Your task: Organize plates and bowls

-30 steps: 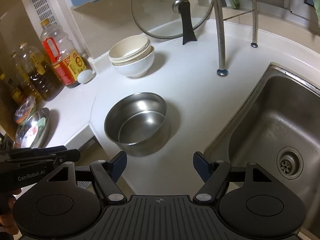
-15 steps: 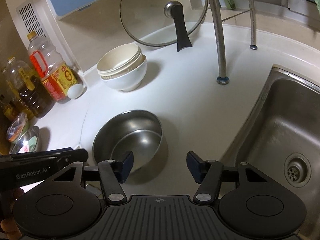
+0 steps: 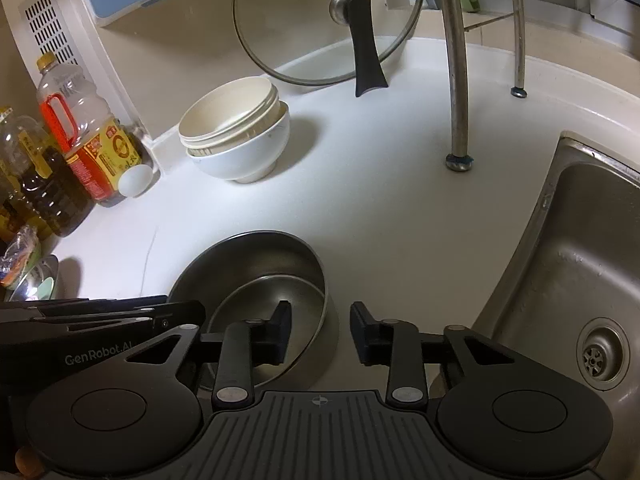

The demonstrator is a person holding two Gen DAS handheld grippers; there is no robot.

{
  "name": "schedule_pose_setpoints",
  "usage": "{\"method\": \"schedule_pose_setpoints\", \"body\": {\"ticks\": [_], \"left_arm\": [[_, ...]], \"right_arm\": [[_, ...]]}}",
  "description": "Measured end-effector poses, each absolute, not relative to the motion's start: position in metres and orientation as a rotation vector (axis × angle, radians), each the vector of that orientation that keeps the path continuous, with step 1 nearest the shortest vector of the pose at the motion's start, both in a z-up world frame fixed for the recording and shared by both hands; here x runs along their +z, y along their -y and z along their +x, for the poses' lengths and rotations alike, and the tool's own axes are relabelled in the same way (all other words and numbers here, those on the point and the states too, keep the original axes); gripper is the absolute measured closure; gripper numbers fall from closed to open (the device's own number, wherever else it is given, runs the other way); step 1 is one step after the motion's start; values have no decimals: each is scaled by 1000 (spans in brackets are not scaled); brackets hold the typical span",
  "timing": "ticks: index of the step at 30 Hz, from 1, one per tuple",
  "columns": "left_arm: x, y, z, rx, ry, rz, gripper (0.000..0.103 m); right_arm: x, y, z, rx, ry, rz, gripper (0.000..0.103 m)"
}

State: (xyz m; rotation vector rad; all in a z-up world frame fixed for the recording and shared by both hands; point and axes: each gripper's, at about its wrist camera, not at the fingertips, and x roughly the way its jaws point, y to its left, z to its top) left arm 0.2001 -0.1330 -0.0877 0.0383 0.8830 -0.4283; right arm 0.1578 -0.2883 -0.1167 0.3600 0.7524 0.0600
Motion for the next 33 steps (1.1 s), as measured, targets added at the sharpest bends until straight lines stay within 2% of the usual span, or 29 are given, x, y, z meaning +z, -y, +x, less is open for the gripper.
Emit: {"method": "schedule_pose_setpoints", "body": {"ticks": [2, 4, 6, 16, 33], "left_arm": [[-88, 134, 202, -434, -890, 38, 83], [-90, 135, 204, -439, -900, 35, 89], [-90, 134, 204, -448, -905, 26, 93], [-84, 134, 202, -446, -897, 39, 94], [-37, 127, 222, -430, -807, 3, 94]], "right_arm": [[-118, 288, 159, 53, -757, 362, 75], [-119, 289, 160, 56, -758, 364, 85], [-118, 289, 160, 59, -752, 366, 91], [-113, 287, 159, 58, -744, 362, 93], [-67, 295, 184, 102, -692, 392, 93]]}}
